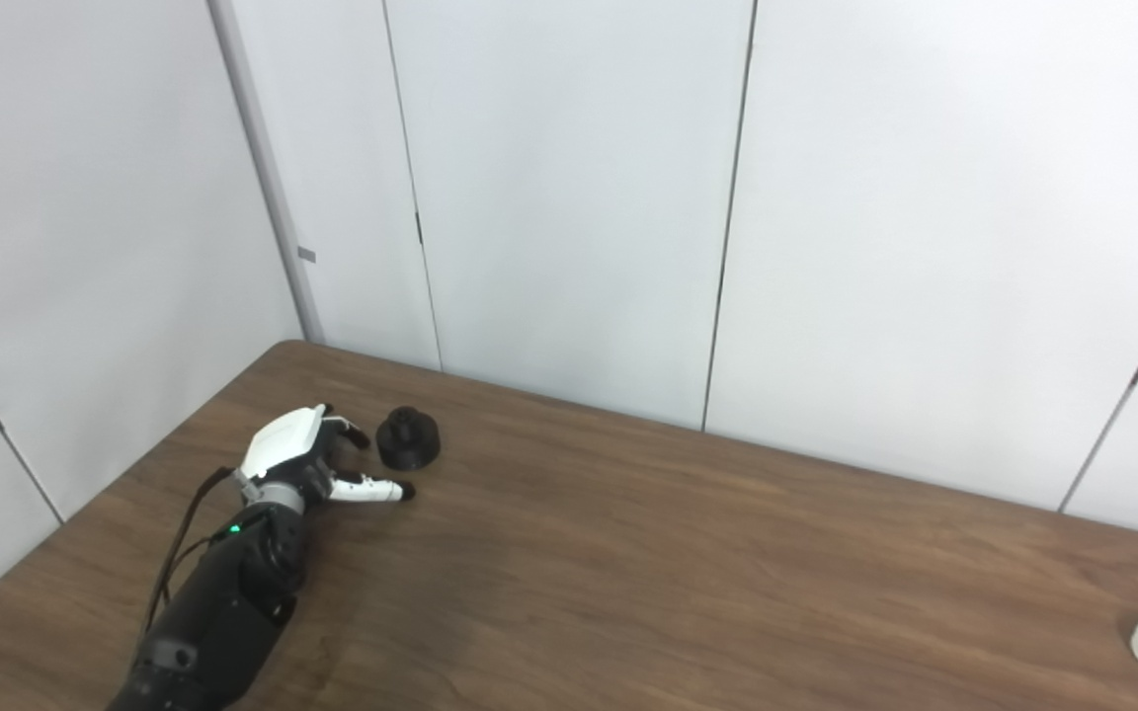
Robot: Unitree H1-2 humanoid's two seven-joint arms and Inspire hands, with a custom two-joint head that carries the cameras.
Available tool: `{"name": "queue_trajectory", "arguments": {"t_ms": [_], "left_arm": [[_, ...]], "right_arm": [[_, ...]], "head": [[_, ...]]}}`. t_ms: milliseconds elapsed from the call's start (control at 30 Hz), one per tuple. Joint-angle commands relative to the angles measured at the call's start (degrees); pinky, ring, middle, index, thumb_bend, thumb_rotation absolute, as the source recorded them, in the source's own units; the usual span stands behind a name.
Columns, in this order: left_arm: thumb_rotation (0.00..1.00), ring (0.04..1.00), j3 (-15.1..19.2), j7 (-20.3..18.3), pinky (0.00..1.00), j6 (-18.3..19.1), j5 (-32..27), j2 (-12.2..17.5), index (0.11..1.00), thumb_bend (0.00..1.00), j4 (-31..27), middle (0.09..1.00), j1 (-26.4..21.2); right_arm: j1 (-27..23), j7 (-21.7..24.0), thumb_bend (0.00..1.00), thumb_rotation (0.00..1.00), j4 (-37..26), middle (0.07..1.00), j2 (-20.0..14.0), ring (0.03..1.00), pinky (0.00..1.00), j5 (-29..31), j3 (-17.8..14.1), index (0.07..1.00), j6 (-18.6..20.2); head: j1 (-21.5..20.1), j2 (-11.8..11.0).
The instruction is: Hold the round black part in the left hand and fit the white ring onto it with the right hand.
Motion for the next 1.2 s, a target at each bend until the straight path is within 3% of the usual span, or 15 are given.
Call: {"name": "queue_trajectory", "arguments": {"t_ms": [0, 267, 500, 733, 967, 1167], "left_arm": [[0.38, 1.0, -0.82, -0.62, 1.0, 0.39, -1.19, 0.31, 0.875, 1.0, 1.39, 1.0, -1.81], [0.34, 1.0, -3.81, 2.54, 1.0, -6.23, -7.28, 0.66, 0.852, 1.0, 3.95, 1.0, -2.31], [0.35, 1.0, -6.78, 3.16, 1.0, -5.4, -8.65, 0.26, 0.929, 1.0, 6.3, 1.0, -3.77], [0.32, 1.0, -8.55, 4.42, 1.0, -5.96, -9.83, -0.35, 0.928, 1.0, 8.57, 1.0, -4.68], [0.22, 1.0, -9.33, 6.89, 1.0, -7.35, -10.39, -0.16, 0.848, 0.95, 9.36, 1.0, -5.03], [0.04, 1.0, -9.78, 9.46, 1.0, -8.9, -10.18, 0.51, 0.645, 0.8, 9.8, 1.0, -4.42]], "right_arm": [[1.62, -0.18, 0.41, 0.71, 0.63, 0.969, -1.87, 0.961, 0.92, -0.36, -1.32, 0.941, 0.27], [2.39, 0.09, 0.44, 0.71, -0.23, 0.971, -1.99, 0.964, 0.91, 0.06, -1.45, 0.95, 0.54], [2.54, 0.48, 0.47, 0.71, -0.37, 0.961, -2.17, 0.963, 0.93, 0.82, -1.56, 0.936, 1.08], [2.79, 0.71, 0.51, 0.72, -0.92, 0.958, -2.36, 0.96, 0.93, 1.31, -1.74, 0.933, 1.95], [2.88, 0.95, 0.56, 0.74, -0.86, 0.964, -2.14, 0.967, 0.92, 2.76, -1.99, 0.938, 1.79], [2.81, 0.88, 0.57, 0.75, -0.12, 0.955, -2.35, 0.955, 0.92, 2.73, -2.05, 0.937, 1.39]], "head": [[-0.51, 0.08], [-0.99, 0.15], [-0.78, 0.01], [-0.7, 0.08], [-0.34, 0.1], [-0.21, 0.13]]}}
